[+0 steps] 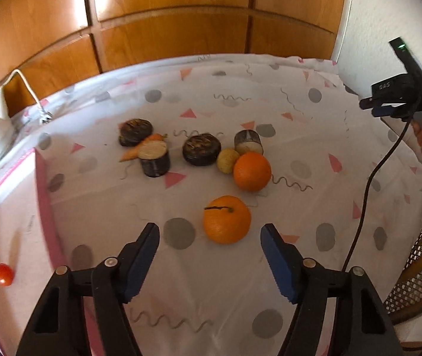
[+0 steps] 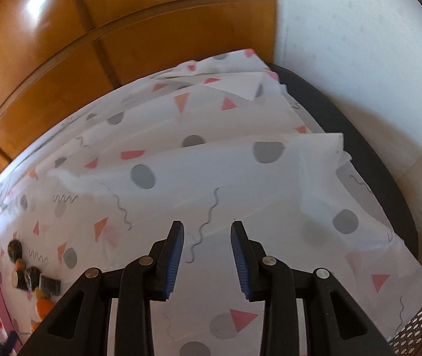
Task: Organize fruits
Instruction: 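Close the left tool on the stemmed orange and lift it, then carry the orange into the tray and open the left tool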
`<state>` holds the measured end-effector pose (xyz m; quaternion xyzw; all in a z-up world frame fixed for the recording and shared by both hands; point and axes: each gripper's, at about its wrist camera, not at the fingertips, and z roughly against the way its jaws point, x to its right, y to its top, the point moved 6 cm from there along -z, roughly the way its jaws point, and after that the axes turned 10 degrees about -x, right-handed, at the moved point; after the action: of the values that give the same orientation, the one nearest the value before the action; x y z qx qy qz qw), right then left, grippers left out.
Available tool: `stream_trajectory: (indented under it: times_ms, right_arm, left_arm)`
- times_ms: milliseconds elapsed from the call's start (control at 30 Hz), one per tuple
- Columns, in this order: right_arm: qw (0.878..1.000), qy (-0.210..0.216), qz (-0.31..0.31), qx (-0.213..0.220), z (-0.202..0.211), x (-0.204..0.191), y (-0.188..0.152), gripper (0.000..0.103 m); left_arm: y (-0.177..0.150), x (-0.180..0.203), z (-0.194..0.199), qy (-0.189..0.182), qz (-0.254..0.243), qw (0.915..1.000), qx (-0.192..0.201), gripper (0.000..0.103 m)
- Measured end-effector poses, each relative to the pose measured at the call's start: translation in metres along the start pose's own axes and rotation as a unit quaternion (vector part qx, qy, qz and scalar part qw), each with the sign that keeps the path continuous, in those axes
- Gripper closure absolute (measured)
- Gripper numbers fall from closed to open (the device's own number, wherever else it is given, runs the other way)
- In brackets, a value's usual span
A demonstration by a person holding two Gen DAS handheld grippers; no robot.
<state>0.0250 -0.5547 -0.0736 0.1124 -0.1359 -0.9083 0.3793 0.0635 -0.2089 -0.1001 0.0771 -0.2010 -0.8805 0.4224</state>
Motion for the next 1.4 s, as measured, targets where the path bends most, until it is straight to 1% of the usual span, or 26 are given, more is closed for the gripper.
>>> stream_trajectory:
  times_ms: [133,200,267,300,333,367,400,433,500,633,733,833,1200,1400]
  right_arm:
    - [0.999,-0.001,-0.034,0.008,0.004,0.015,0.004,0.067]
    - [0.999,0.003,-0.043,0.007,0.003,0.018,0.004,0.067]
    - [0.999,0.004,-0.044,0.005,0.001,0.019,0.006,0.067]
    - [0.999,0.003,-0.044,0.004,0.001,0.018,0.006,0.067]
    - [0.999,0.003,-0.042,0.004,0.001,0.018,0.006,0.067]
    - [0.999,0.002,-0.042,0.004,0.001,0.019,0.006,0.067]
    - [0.999,0.002,-0.041,0.004,0.000,0.019,0.006,0.067]
    - [0.999,0.002,-0.040,0.005,0.000,0.019,0.006,0.067]
    - [0.999,0.003,-0.035,0.004,-0.002,0.018,0.007,0.067]
    - [1.000,0.001,-0.002,-0.001,-0.006,0.006,0.003,0.067]
    - [1.000,-0.008,0.018,-0.006,-0.009,-0.001,0.002,0.067]
    - [1.000,-0.011,0.015,-0.013,-0.012,0.000,0.002,0.067]
    - [1.000,-0.029,0.001,-0.011,-0.012,0.009,0.003,0.067]
    - [1.000,-0.030,-0.003,-0.010,-0.010,0.011,0.003,0.067]
  left_arm:
    - [0.008,0.005,-0.016,-0.001,0.005,0.9999,-0.010,0.032]
    - [0.009,0.005,-0.023,-0.001,0.007,0.9999,-0.015,0.035]
    - [0.010,0.003,-0.031,-0.003,0.012,0.9996,-0.024,0.040]
    - [0.010,0.002,-0.034,-0.008,0.017,0.9995,-0.027,0.041]
    - [0.010,0.001,-0.036,-0.013,0.020,0.9993,-0.028,0.045]
    - [0.010,0.002,-0.039,-0.020,0.022,0.9991,-0.030,0.054]
    - [0.009,0.004,-0.040,-0.024,0.022,0.9990,-0.031,0.059]
    - [0.009,0.006,-0.041,-0.019,0.017,0.9993,-0.028,0.062]
    - [0.008,0.010,-0.041,-0.007,0.007,0.9998,-0.017,0.063]
    - [0.007,0.005,-0.038,-0.023,0.029,0.9992,-0.015,0.063]
    - [0.006,-0.001,-0.035,-0.021,0.038,0.9990,-0.014,0.064]
    - [0.004,-0.007,-0.030,-0.021,0.050,0.9984,-0.013,0.063]
    - [0.001,-0.025,0.006,-0.024,0.078,0.9963,0.027,0.063]
    - [0.001,-0.052,0.036,-0.012,0.114,0.9918,0.058,0.063]
